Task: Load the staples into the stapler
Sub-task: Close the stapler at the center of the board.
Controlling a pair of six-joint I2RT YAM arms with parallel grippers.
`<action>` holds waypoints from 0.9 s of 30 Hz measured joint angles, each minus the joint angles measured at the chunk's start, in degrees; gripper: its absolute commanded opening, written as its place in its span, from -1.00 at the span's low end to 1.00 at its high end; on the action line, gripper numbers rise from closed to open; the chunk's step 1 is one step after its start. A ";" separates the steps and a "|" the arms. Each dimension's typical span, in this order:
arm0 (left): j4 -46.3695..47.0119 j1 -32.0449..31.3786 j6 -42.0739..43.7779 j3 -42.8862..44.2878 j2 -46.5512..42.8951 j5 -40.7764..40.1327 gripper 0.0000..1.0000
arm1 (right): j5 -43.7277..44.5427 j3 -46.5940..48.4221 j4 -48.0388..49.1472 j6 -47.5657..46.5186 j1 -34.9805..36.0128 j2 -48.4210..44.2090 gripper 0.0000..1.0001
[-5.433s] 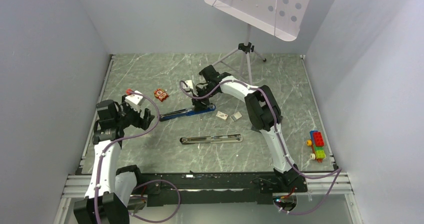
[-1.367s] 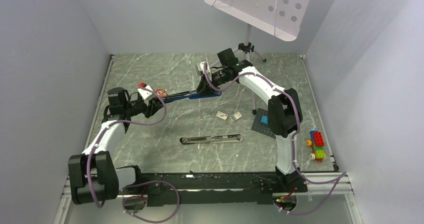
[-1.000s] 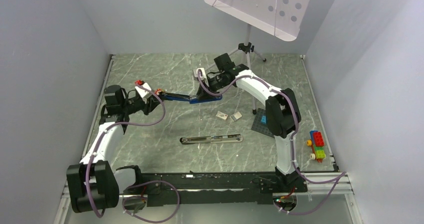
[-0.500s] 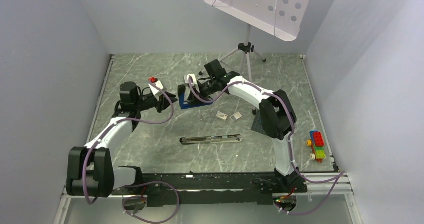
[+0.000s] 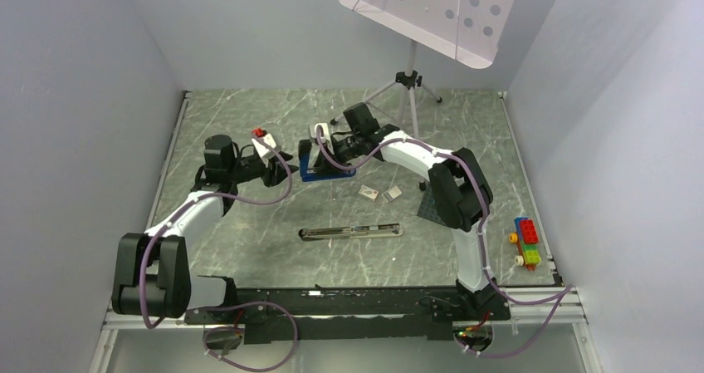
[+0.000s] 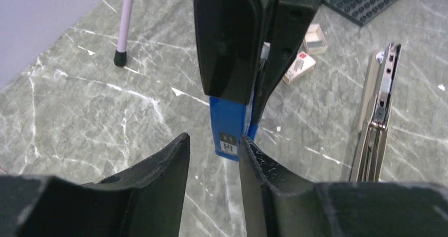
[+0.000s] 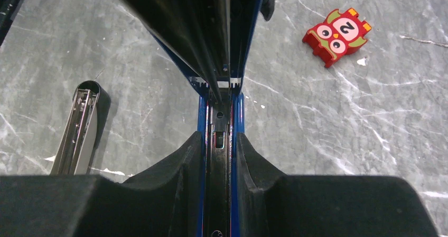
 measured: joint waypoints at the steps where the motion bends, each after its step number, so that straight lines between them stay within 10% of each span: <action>1: -1.14 -0.02 1.07 0.00 -0.24 -0.13 -0.02 | -0.02 -0.39 0.44 0.13 -0.11 0.04 -1.00; 27: -14.12 -1.92 17.14 4.37 4.96 -3.34 0.14 | 9.11 -5.60 3.76 -3.17 0.74 3.89 -0.89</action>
